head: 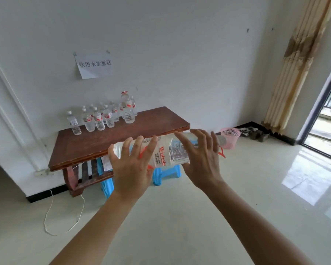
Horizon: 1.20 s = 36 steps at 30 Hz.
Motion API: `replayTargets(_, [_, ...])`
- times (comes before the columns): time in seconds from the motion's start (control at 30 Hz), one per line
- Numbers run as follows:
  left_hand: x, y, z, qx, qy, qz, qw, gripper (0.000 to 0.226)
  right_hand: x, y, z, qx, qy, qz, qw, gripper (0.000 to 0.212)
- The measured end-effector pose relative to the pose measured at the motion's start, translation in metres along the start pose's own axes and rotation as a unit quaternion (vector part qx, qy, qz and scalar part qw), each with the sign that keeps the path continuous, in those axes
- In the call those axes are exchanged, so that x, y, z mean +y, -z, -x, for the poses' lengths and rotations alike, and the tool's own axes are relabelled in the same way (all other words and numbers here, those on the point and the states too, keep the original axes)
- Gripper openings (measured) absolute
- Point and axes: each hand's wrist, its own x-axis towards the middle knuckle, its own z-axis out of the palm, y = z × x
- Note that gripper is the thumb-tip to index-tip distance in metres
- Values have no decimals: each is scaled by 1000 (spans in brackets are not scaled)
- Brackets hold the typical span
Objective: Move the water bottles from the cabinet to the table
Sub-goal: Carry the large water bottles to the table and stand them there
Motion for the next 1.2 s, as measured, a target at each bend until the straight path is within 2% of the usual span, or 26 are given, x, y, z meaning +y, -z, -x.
replayTargets(0.27, [-71, -107, -67, -6, 58, -34, 998, 93, -1, -146, -98, -32, 44, -77, 996, 104])
replayTargets(0.5, [-164, -230, -135, 4, 86, -35, 996, 95, -19, -294, -192, -61, 81, -74, 992, 114])
replayTargets(0.73, [-242, -343, -236, 3, 67, -9, 998, 91, -16, -410, -288, -81, 38, -60, 994, 106])
replayTargets(0.93, [-283, -434, -284, -14, 53, 9, 998, 91, -8, -504, -335, -118, 18, -66, 991, 103])
replayTargets(1.07, [-314, -499, -314, -32, 73, 1, 997, 91, -6, -580, -366, -134, 6, -80, 988, 103])
replayTargets(1.2, [-348, -556, -356, -51, 89, -19, 995, 89, -4, -659, -407, -104, -35, -120, 987, 109])
